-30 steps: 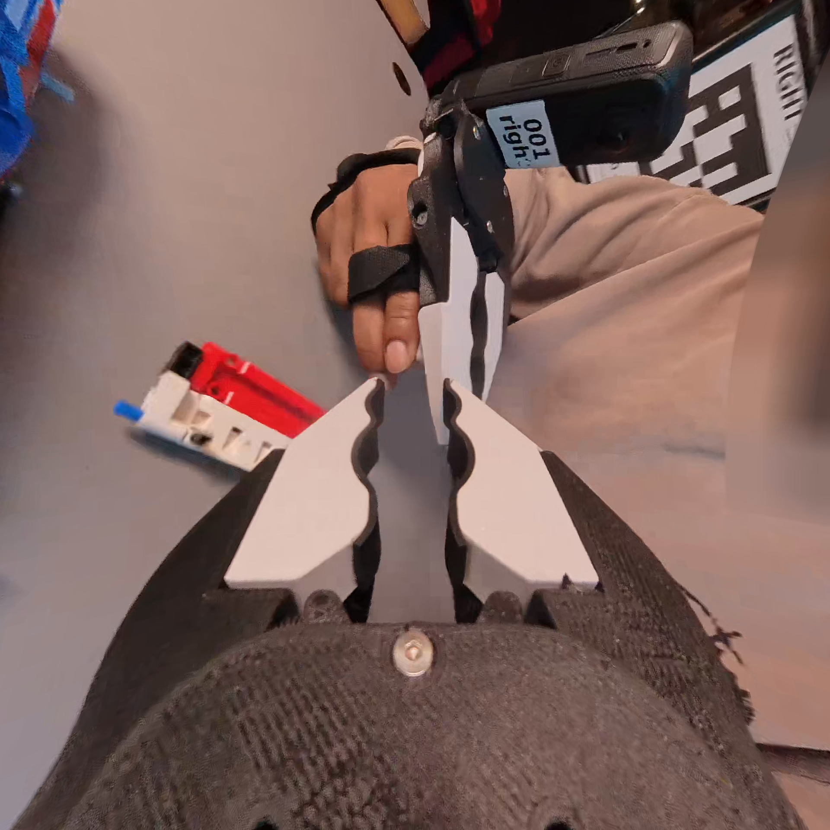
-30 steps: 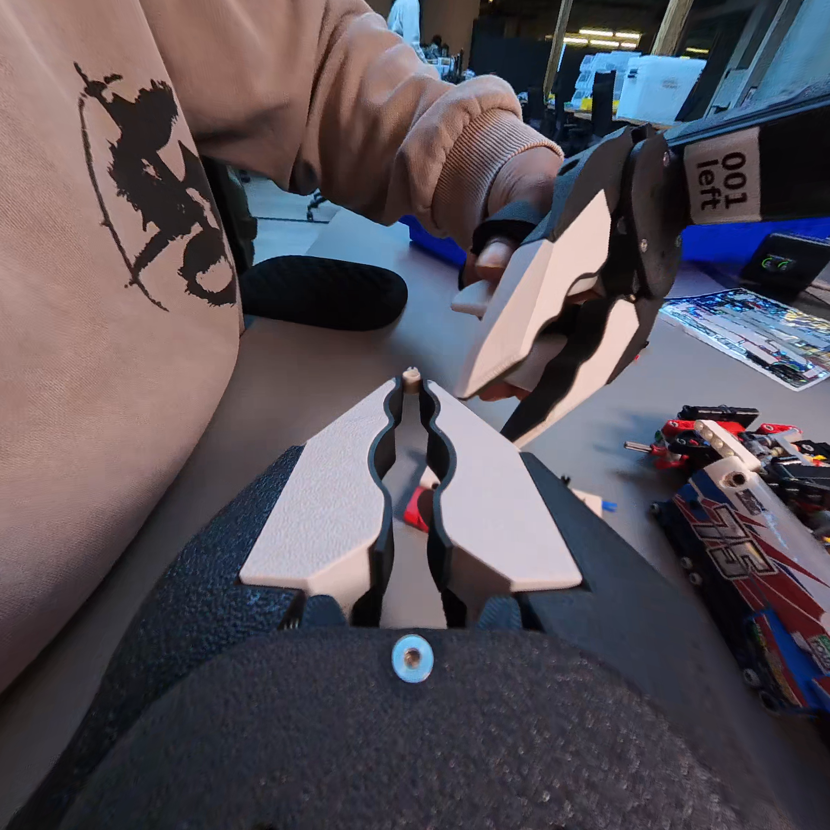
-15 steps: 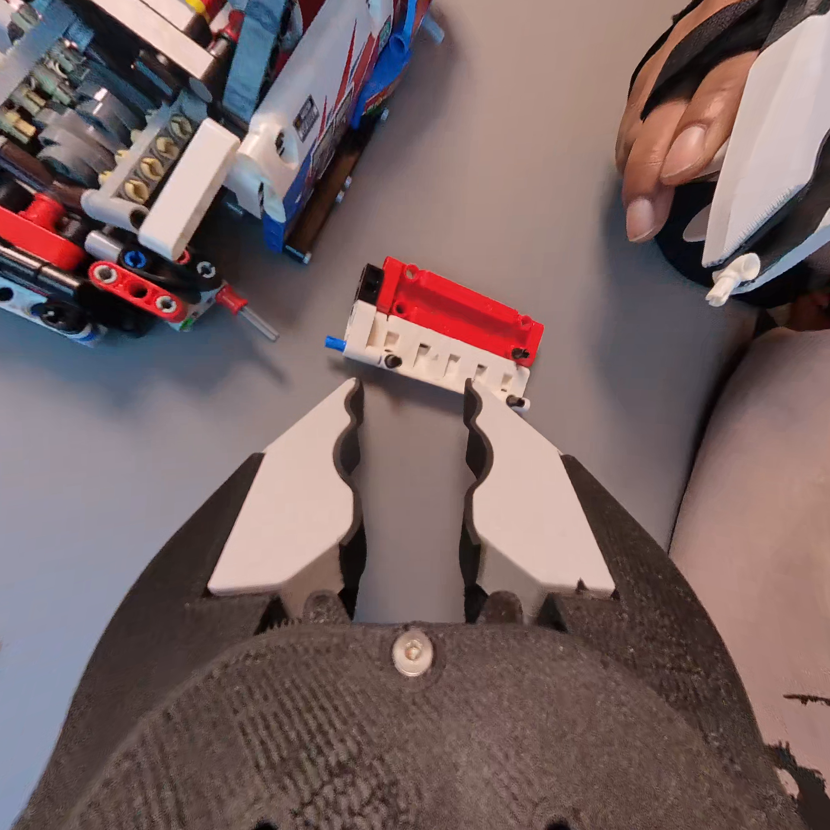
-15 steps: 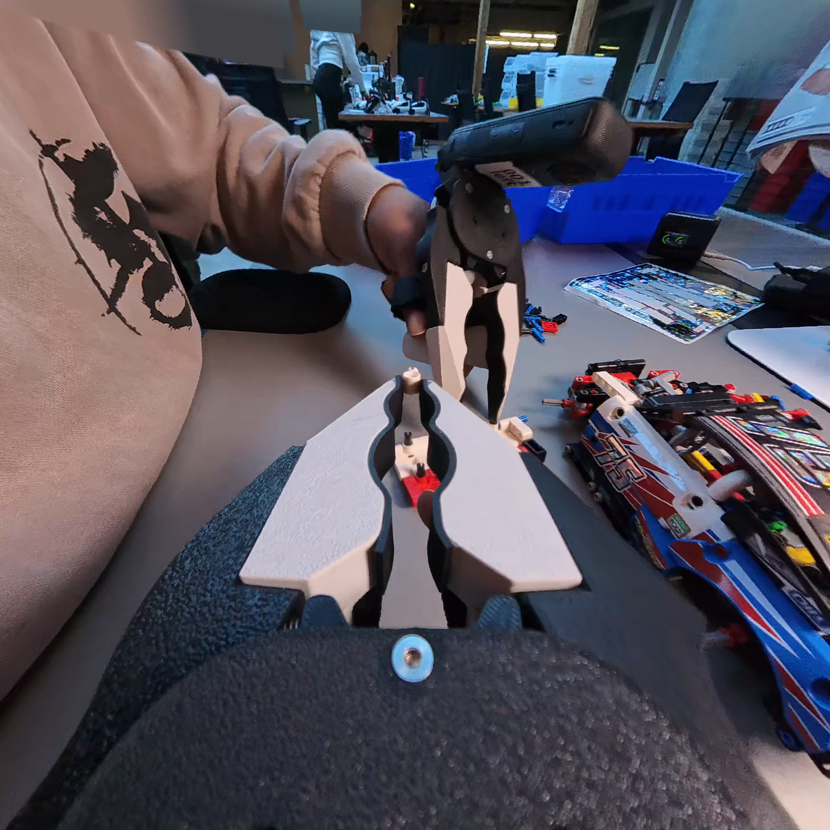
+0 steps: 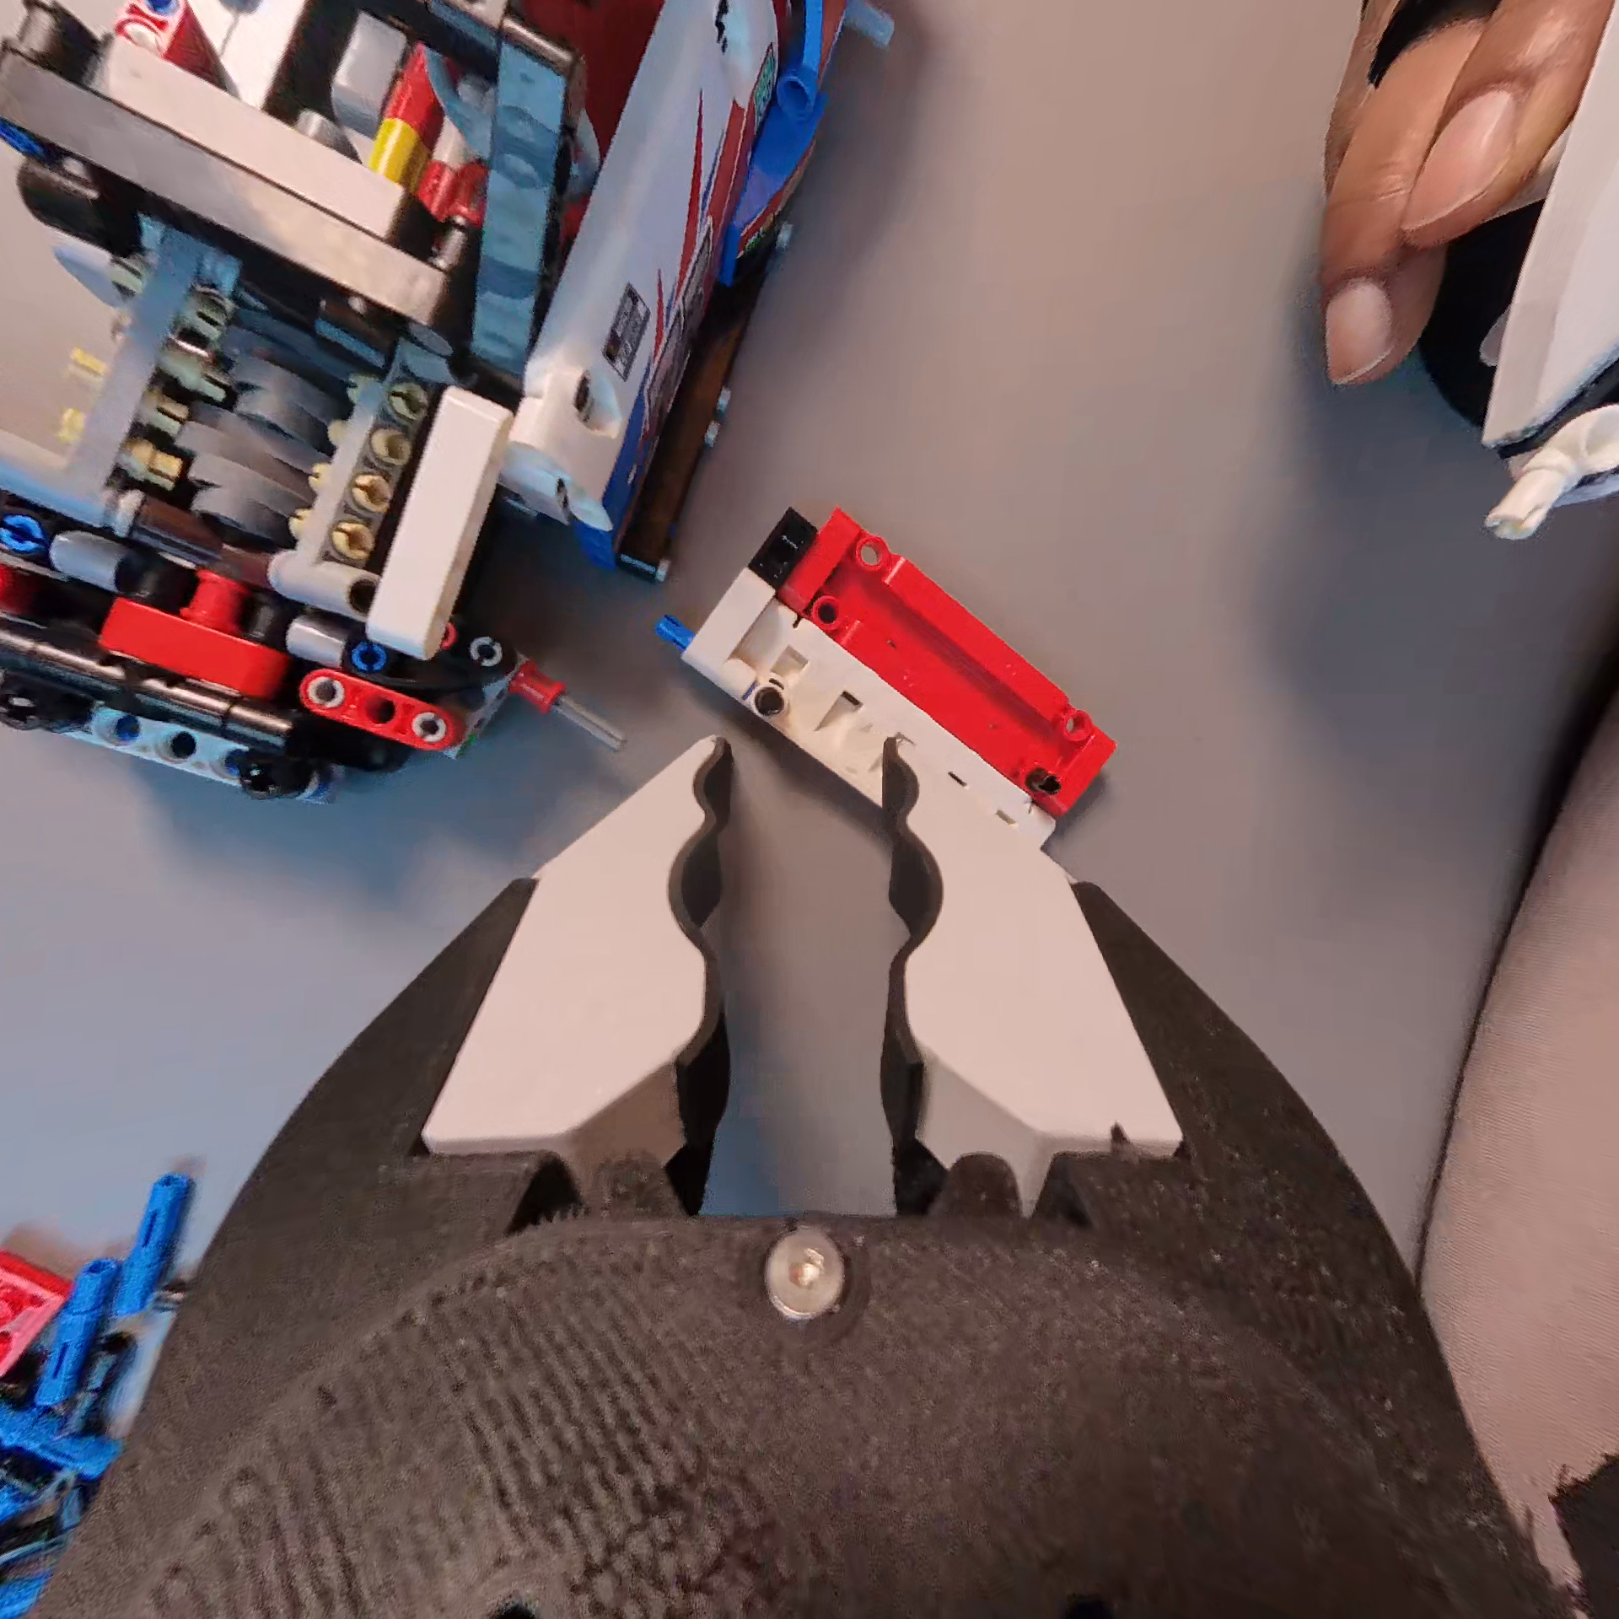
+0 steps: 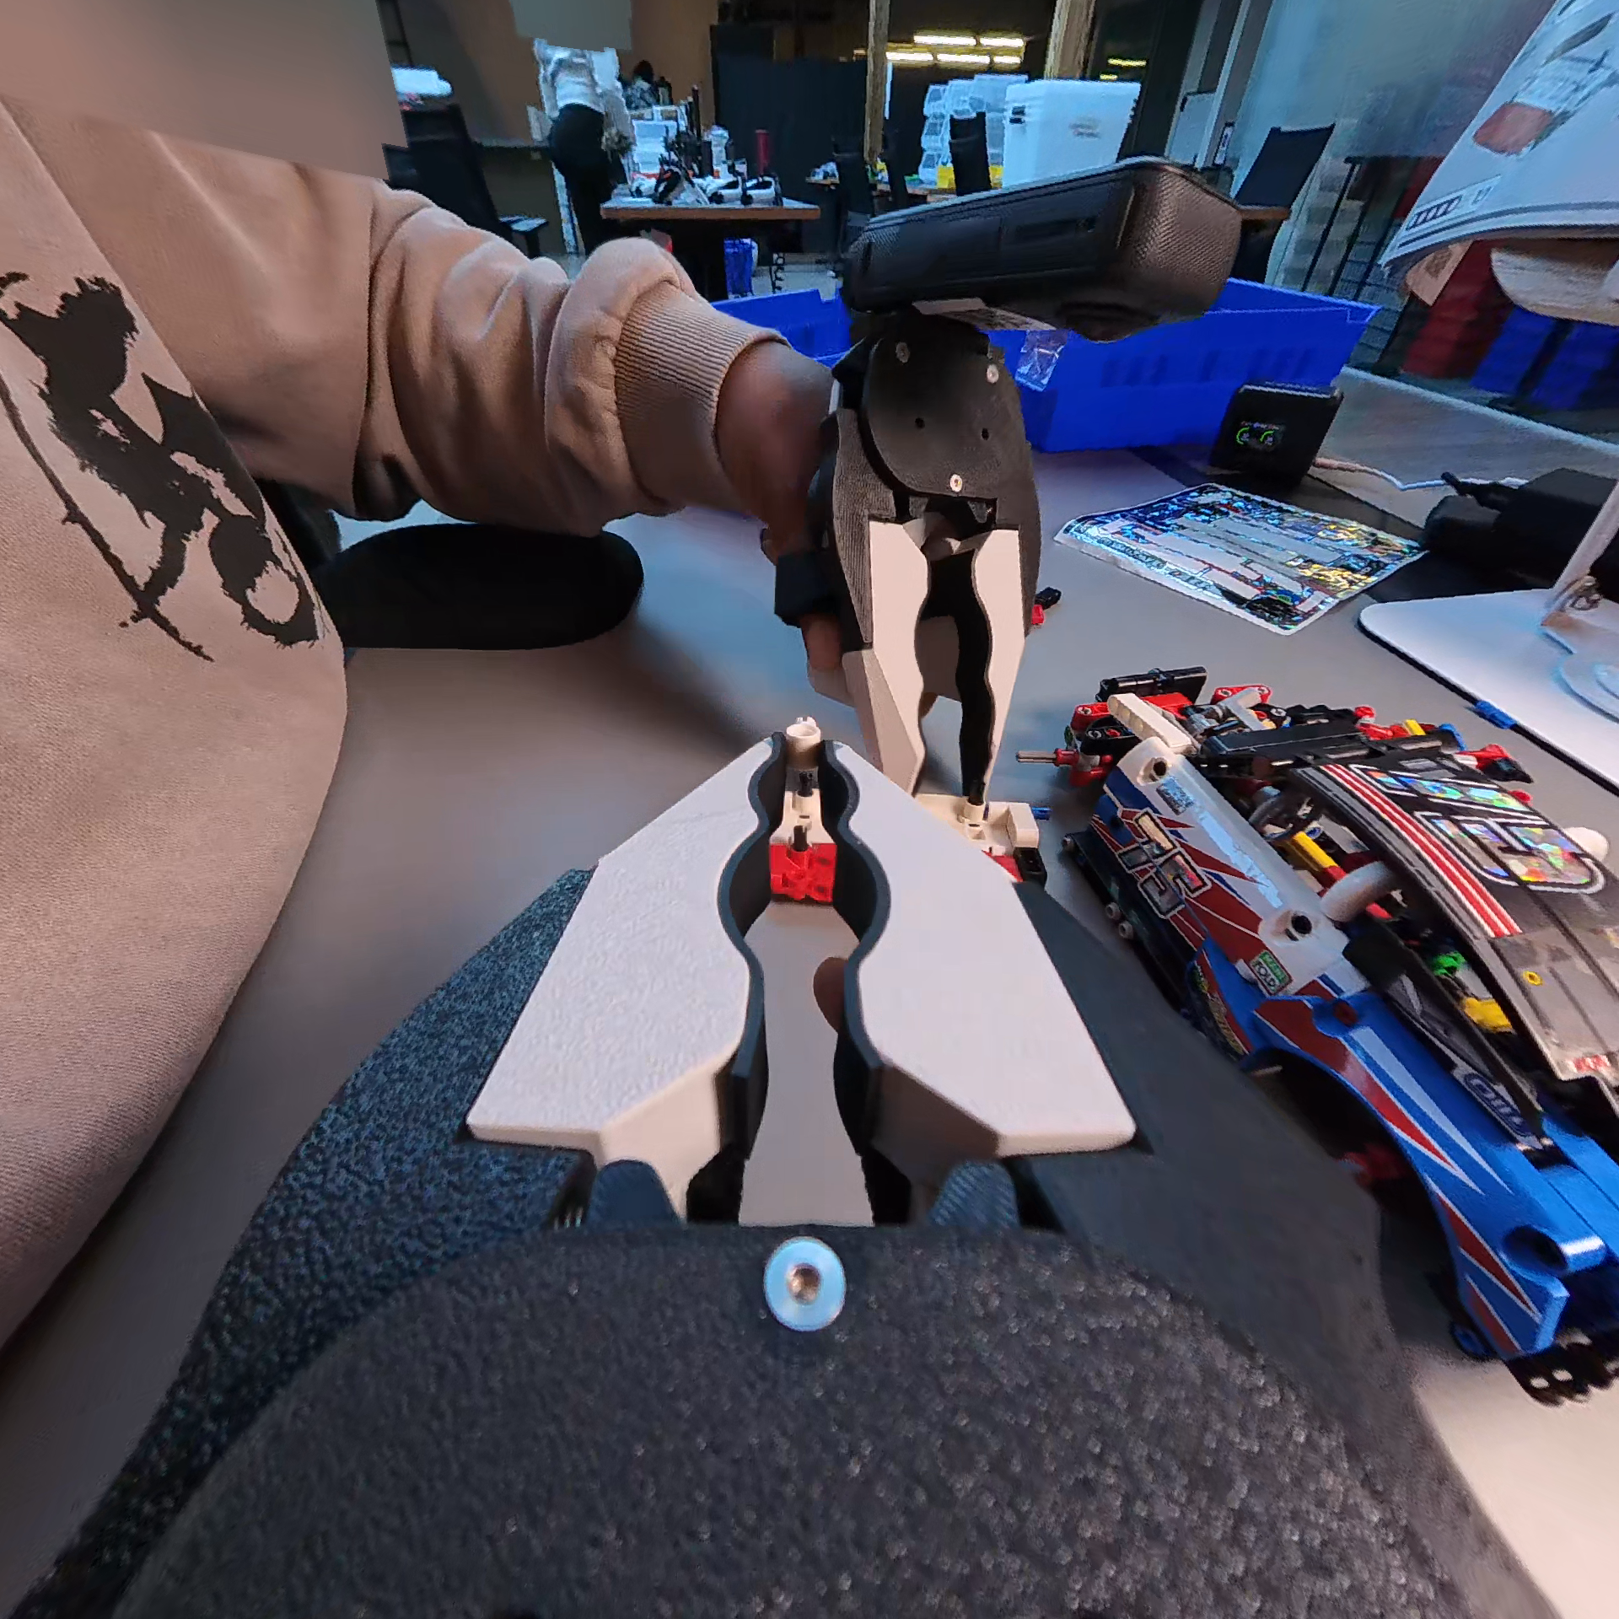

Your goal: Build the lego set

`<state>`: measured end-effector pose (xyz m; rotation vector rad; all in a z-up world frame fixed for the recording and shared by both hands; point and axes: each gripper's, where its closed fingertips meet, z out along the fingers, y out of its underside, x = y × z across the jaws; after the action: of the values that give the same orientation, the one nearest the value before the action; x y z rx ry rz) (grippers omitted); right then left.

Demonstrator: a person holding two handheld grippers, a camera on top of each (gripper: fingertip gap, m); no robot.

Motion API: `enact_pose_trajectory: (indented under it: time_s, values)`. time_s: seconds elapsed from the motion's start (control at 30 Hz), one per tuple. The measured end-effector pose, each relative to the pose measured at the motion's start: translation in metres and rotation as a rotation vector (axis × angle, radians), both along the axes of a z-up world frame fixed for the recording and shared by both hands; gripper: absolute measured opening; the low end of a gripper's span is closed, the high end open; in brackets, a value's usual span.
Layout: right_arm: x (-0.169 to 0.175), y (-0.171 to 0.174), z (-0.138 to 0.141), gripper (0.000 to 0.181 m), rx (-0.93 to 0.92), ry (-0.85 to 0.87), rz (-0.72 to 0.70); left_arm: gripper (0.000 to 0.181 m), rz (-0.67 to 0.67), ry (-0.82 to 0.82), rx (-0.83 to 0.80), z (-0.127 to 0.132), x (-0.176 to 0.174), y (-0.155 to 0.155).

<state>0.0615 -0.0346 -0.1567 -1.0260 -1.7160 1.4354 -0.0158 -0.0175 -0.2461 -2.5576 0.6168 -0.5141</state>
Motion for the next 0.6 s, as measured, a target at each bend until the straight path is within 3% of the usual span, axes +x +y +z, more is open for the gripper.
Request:
enact_pose_trajectory:
  time_s: [0.07, 0.17, 0.33, 0.47, 0.6]
  values:
    - [-0.001, 0.002, -0.002, 0.004, 0.003, -0.009, -0.008, 0.032, 0.011, -0.043, -0.024, 0.001, 0.007, -0.004]
    - [-0.003, 0.004, -0.006, 0.004, 0.009, -0.029, -0.020, 0.020, -0.005, 0.036, 0.034, -0.002, 0.010, -0.002]
    - [-0.003, 0.007, -0.005, 0.004, -0.011, -0.027, -0.034, 0.006, -0.140, 0.016, 0.162, 0.006, 0.020, -0.002]
    - [-0.002, 0.014, 0.000, 0.004, -0.057, -0.014, -0.048, 0.000, -0.123, -0.118, 0.330, 0.055, 0.010, 0.002]
    - [-0.004, 0.005, -0.010, 0.004, -0.064, -0.057, 0.001, 0.000, -0.116, -0.380, 0.335, 0.107, 0.017, -0.008]
